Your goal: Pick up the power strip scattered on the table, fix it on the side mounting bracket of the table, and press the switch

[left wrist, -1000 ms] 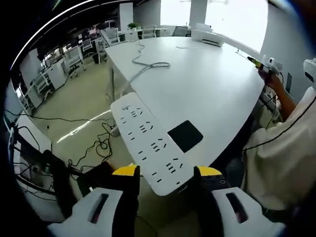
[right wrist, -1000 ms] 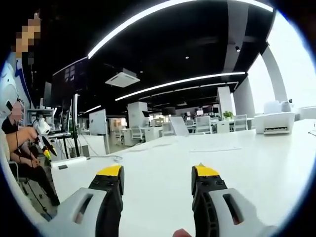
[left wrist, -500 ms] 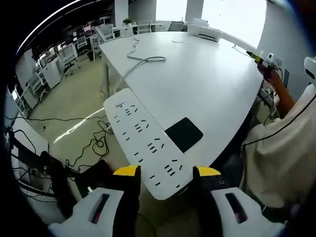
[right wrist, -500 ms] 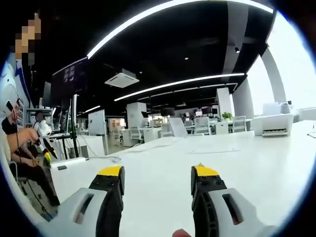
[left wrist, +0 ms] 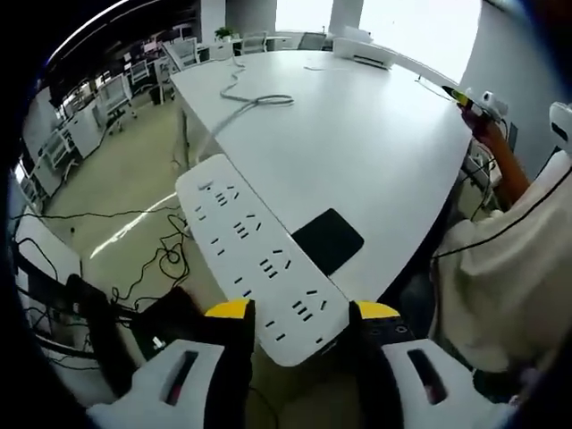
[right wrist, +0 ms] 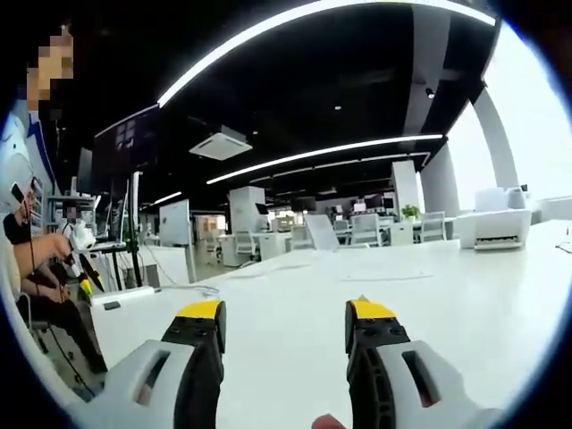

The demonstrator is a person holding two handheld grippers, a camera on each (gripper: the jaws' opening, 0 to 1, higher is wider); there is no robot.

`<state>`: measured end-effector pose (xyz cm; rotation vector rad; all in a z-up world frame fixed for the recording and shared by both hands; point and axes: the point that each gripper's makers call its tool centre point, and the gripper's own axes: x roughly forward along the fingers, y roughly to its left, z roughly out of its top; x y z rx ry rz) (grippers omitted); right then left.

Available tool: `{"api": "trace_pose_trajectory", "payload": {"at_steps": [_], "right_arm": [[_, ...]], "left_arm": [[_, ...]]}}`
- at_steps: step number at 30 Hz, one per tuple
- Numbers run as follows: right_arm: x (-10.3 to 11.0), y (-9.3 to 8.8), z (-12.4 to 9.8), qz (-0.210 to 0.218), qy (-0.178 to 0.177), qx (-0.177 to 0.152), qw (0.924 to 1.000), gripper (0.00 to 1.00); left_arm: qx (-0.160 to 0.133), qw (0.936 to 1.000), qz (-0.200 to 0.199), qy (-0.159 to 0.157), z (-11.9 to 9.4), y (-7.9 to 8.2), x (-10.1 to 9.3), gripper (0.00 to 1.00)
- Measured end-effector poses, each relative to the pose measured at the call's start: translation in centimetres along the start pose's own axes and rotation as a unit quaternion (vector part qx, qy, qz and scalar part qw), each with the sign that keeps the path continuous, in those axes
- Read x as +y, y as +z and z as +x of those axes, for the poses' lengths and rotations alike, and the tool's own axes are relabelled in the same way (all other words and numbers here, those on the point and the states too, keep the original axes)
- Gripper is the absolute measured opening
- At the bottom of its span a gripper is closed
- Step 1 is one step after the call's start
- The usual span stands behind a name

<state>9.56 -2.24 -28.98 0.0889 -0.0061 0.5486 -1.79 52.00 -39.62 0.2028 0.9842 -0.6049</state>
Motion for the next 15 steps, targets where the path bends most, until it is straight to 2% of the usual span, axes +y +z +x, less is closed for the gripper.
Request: {"api": "trace_pose_trajectory", "payload": {"at_steps": [8, 15], "right_arm": [[0.0, -0.2, 0.1, 0.001, 0.0, 0.002, 1.0, 0.49], [0.1, -0.2, 0.2, 0.0, -0.002, 0.004, 1.0, 0.49]], "left_arm": [[0.009, 0.9999, -0.001, -0.01, -0.5, 0.0, 0.6, 0.46], [0.022, 0.9996, -0.007, -0.014, 0.1, -0.2, 1.0, 0.46]]}}
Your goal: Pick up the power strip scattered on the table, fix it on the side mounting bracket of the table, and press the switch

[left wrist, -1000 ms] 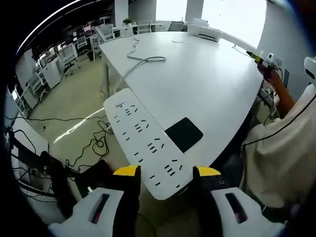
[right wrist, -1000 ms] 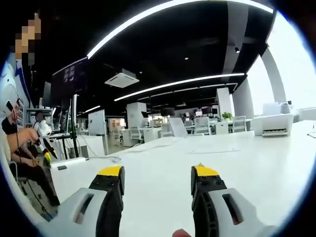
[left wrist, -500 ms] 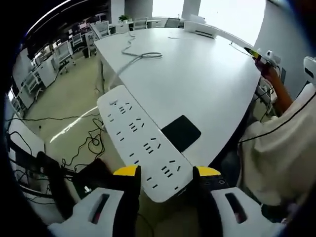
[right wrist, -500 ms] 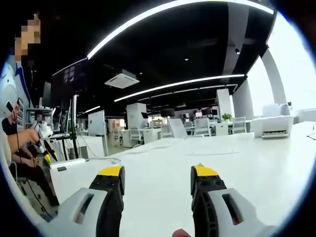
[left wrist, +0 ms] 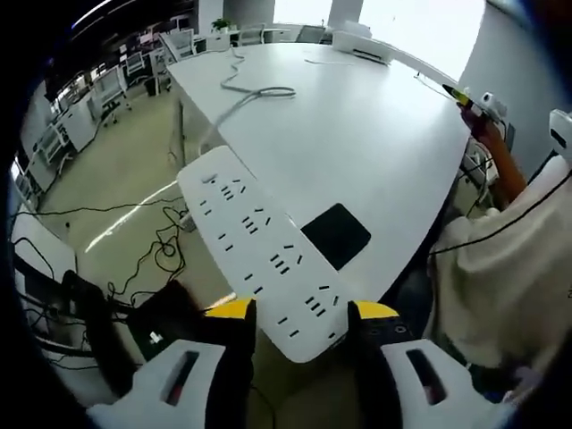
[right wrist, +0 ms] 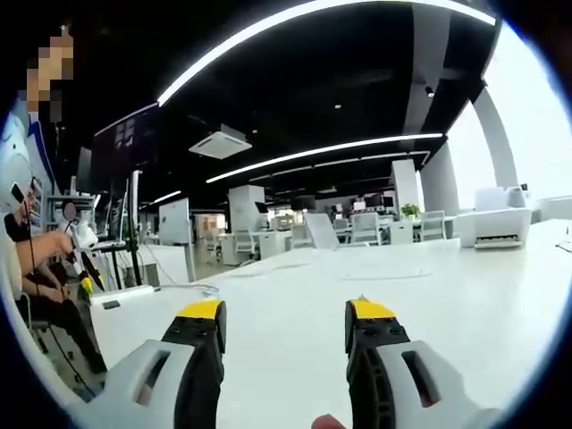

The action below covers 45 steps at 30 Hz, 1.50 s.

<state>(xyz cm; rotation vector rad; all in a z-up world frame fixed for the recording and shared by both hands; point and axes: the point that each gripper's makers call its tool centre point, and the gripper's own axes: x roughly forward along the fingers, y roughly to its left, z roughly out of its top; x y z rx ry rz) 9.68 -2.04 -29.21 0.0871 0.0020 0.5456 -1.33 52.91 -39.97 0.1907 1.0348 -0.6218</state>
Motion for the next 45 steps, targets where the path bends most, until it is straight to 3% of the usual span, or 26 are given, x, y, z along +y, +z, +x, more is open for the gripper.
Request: {"api": "trace_pose_trajectory", "payload": {"at_steps": [8, 24, 34, 45], "right_arm": [[-0.1, 0.0, 0.2, 0.001, -0.002, 0.001, 1.0, 0.49], [0.9, -1.1, 1.8, 0.009, 0.012, 0.007, 0.9999, 0.49], [1.5, -1.0, 2.9, 0.006, 0.025, 0.011, 0.9996, 0.49], [2.2, -0.2, 4.5, 0.007, 0.037, 0.02, 0.9991, 0.47]], "left_arm": [[-0.001, 1.0, 0.001, 0.003, 0.0, -0.1, 0.1, 0.43], [0.039, 0.999, 0.006, 0.02, 0.3, -0.2, 0.0, 0.44], [0.035, 0.9992, 0.006, 0.021, 0.4, -0.2, 0.1, 0.44], [0.076, 0.9968, 0.011, 0.022, 0.5, -0.2, 0.1, 0.44]]}}
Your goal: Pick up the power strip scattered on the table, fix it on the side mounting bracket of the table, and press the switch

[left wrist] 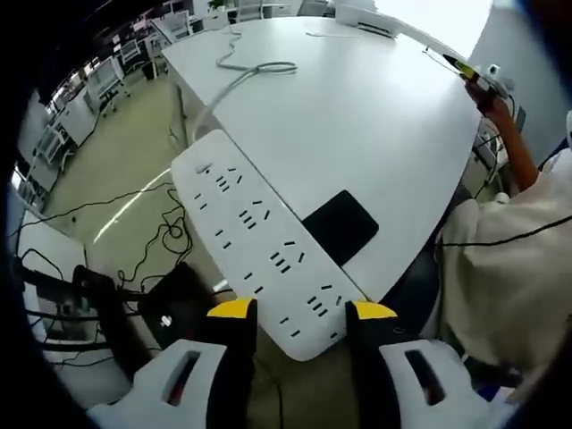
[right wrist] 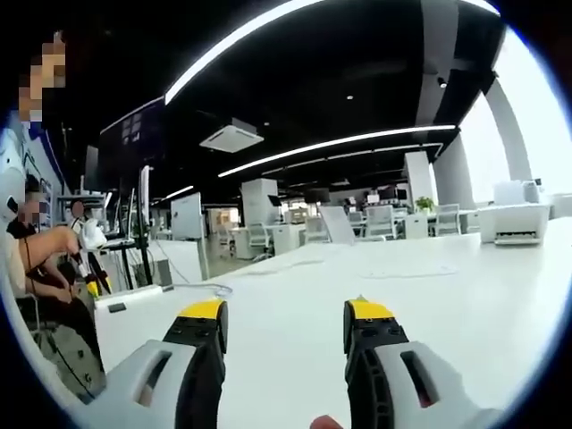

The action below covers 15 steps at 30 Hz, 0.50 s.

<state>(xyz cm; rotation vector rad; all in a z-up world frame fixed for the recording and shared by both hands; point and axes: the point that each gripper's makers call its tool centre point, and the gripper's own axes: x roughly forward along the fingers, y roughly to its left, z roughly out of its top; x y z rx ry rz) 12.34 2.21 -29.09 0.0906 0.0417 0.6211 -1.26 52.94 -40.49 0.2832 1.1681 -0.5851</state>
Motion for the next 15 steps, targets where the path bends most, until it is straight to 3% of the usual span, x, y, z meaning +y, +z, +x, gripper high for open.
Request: {"api": "trace_pose_trajectory", "payload": {"at_steps": [15], "right_arm": [[2.1, 0.4, 3.4, 0.017, 0.041, 0.008, 0.999, 0.43]], "left_arm": [[0.017, 0.9998, 0.004, 0.003, 0.0, 0.0, 0.0, 0.44]]}}
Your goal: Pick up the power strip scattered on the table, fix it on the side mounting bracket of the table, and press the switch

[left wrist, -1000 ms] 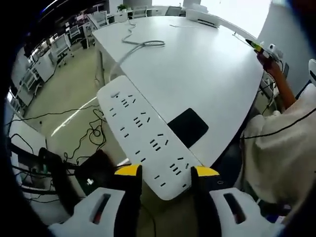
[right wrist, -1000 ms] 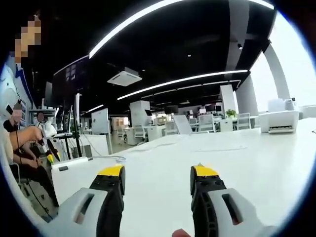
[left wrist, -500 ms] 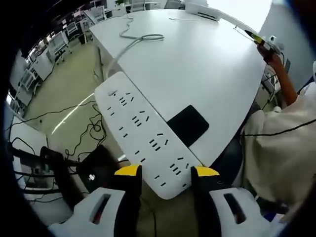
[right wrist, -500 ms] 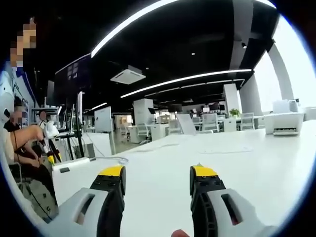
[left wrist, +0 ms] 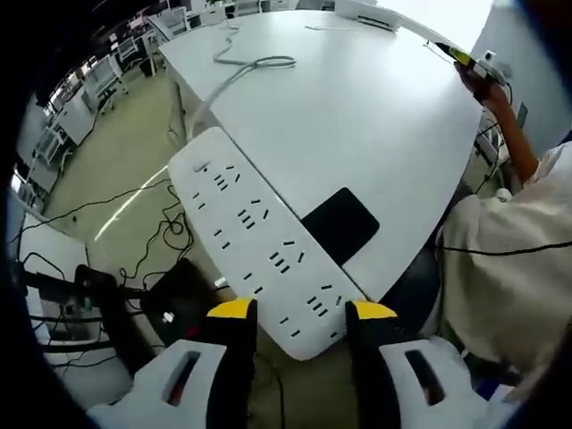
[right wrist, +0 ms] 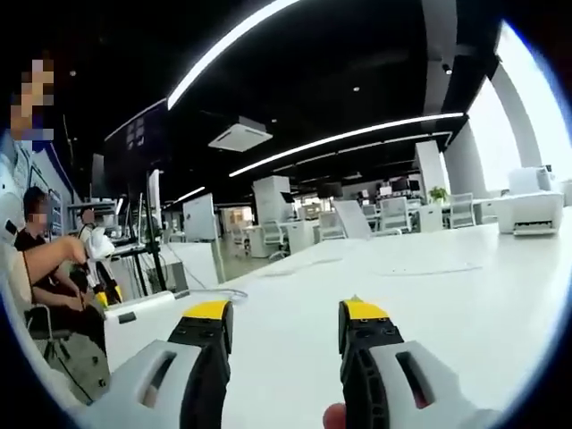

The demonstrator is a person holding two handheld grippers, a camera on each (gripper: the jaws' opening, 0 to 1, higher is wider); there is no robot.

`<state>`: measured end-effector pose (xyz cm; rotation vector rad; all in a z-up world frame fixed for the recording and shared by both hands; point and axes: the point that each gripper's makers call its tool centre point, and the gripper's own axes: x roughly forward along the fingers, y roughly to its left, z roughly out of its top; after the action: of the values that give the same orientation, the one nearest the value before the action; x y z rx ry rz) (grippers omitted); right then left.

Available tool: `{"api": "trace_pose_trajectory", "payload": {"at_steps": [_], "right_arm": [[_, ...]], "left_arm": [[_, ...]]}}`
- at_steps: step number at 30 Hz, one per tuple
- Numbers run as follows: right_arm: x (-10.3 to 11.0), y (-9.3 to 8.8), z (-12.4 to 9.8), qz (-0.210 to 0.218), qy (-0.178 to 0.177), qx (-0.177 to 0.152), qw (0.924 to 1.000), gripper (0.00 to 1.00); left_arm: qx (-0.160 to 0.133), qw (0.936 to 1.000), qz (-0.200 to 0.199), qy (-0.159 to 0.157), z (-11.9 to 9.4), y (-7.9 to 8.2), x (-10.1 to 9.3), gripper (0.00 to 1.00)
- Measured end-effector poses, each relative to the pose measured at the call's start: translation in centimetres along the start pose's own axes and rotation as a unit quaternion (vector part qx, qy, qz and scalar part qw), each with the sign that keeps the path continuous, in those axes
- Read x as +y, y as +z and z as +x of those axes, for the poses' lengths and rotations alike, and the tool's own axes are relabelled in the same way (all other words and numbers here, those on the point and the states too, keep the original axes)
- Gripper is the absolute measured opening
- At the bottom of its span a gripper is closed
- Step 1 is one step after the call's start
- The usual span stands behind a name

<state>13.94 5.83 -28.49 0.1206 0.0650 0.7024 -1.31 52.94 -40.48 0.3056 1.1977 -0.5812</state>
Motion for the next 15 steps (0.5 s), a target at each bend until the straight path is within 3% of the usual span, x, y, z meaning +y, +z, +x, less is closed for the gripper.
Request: {"api": "trace_pose_trajectory", "payload": {"at_steps": [8, 15], "right_arm": [[1.3, 1.8, 1.8, -0.025, 0.023, -0.001, 0.9994, 0.43], [2.6, 2.9, 3.1, -0.026, 0.043, 0.0, 0.9987, 0.33]], "left_arm": [[0.008, 1.0, 0.001, 0.002, 0.0, 0.0, 0.0, 0.44], [0.01, 0.9999, 0.003, 0.001, 0.0, 0.0, -0.1, 0.44]]}}
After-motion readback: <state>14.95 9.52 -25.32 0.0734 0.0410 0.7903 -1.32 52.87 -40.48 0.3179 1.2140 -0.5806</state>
